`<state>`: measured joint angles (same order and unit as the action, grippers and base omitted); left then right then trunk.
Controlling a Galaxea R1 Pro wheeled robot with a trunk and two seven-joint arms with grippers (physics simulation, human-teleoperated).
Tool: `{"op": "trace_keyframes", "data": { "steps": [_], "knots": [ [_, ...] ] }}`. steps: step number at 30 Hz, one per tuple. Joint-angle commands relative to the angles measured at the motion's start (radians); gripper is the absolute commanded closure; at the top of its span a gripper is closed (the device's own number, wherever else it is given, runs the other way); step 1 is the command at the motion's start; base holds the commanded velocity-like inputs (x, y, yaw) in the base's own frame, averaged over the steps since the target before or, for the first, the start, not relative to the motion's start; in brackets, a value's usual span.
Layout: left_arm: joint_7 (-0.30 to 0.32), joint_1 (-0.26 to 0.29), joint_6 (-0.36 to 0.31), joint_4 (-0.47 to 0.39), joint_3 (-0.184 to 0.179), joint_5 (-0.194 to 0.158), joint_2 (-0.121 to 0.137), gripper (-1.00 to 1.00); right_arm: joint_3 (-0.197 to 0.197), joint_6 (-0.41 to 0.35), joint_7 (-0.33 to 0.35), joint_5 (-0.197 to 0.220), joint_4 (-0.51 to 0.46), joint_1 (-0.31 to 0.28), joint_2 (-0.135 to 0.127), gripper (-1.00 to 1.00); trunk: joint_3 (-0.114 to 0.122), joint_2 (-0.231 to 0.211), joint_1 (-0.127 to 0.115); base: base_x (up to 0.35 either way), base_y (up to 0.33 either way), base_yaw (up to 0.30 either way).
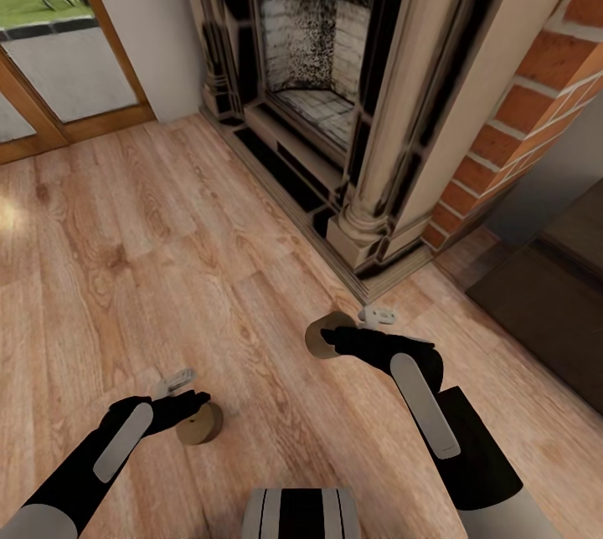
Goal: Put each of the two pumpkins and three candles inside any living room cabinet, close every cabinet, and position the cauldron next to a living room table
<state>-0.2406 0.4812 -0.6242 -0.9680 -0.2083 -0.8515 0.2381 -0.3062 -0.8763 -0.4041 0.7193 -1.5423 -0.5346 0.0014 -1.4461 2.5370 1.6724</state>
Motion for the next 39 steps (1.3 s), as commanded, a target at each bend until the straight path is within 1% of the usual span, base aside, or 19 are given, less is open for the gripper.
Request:
{"op": "trace_keyframes", "data": {
  "steps": [1,3,6,13,15,16,17,18,22,23,24,27,29,31,32,39],
  "knots": [
    [-0.009,0.0,0.0,-0.001,-0.003,-0.011,0.001,-1.0,-0.001,-0.001,-0.012,0.011,-0.002,-0.001,0.0,1.0,-0.005,0.001,0.0,0.0,0.0,0.0],
    [-0.009,0.0,0.008,-0.001,-0.004,-0.011,0.001,-1.0,-0.001,-0.001,-0.012,0.011,-0.001,-0.001,0.0,1.0,-0.012,0.001,0.001,0.0,0.0,0.0],
    [-0.01,0.0,0.036,-0.001,-0.006,-0.011,0.001,-1.0,-0.001,-0.001,-0.012,0.011,-0.001,-0.001,0.0,1.0,-0.012,0.001,0.001,0.0,0.0,0.0],
    [-0.012,0.0,0.047,-0.001,-0.006,-0.011,0.001,-1.0,-0.002,-0.001,-0.006,0.012,-0.003,-0.001,0.0,1.0,-0.012,0.001,0.001,0.0,0.0,0.0],
    [-0.012,0.0,0.047,-0.001,-0.006,-0.011,0.001,-1.0,-0.003,-0.001,0.003,0.015,-0.004,-0.001,0.0,1.0,-0.012,0.001,0.001,0.0,0.0,0.0],
    [-0.012,0.0,0.047,-0.001,-0.006,-0.011,0.001,-1.0,-0.003,-0.001,0.018,0.019,-0.005,-0.001,0.0,1.0,-0.012,0.001,0.001,0.0,0.0,0.0],
    [-0.012,0.0,0.047,-0.001,-0.006,-0.011,0.001,-1.0,-0.003,-0.002,0.048,0.025,-0.005,-0.001,0.0,1.0,-0.012,0.001,0.001,0.0,0.0,0.0],
    [-0.012,0.0,0.048,-0.001,-0.006,-0.011,0.001,-1.0,-0.003,-0.002,0.091,0.031,-0.005,-0.001,0.0,1.0,-0.012,0.001,0.001,0.0,0.0,0.0],
    [-0.012,0.0,0.048,-0.001,-0.006,-0.011,0.001,-1.0,0.002,-0.001,0.325,0.04,-0.005,-0.001,-0.003,1.0,-0.012,0.001,0.001,0.0,0.0,0.0],
    [-0.012,0.0,0.048,-0.001,-0.006,-0.011,0.001,-1.0,0.003,-0.001,0.353,0.041,-0.005,-0.001,-0.003,1.0,-0.012,0.001,0.001,0.0,0.0,0.0],
    [-0.012,0.0,0.048,-0.001,-0.006,-0.011,0.001,-1.0,0.006,-0.001,0.427,0.042,-0.004,-0.001,-0.004,1.0,-0.012,0.001,0.001,0.0,0.0,0.0],
    [-0.012,0.0,0.048,-0.001,-0.005,-0.011,0.0,-1.0,0.008,-0.002,0.542,0.043,-0.002,-0.001,-0.007,1.0,-0.012,0.001,0.001,0.0,0.0,0.0],
    [-0.012,0.0,0.049,-0.001,-0.005,-0.011,0.0,-1.0,0.008,-0.001,0.583,0.043,-0.001,-0.001,-0.007,1.0,-0.012,0.001,0.001,0.0,0.0,0.0],
    [-0.012,0.0,0.049,-0.001,-0.005,-0.011,0.0,-1.0,0.009,-0.002,0.601,0.043,0.0,-0.001,-0.007,1.0,-0.012,0.001,0.001,0.0,0.0,0.0],
    [-0.012,0.0,0.049,-0.001,-0.005,-0.011,0.0,-1.0,0.009,-0.002,0.606,0.043,0.0,-0.001,-0.007,1.0,-0.012,0.001,0.001,0.0,0.0,0.0],
    [-0.012,0.0,0.049,-0.001,-0.005,-0.011,0.0,-1.0,0.009,-0.001,0.616,0.045,0.006,-0.001,-0.008,1.0,-0.039,0.003,0.004,0.0,0.0,0.0]
  ]
}}
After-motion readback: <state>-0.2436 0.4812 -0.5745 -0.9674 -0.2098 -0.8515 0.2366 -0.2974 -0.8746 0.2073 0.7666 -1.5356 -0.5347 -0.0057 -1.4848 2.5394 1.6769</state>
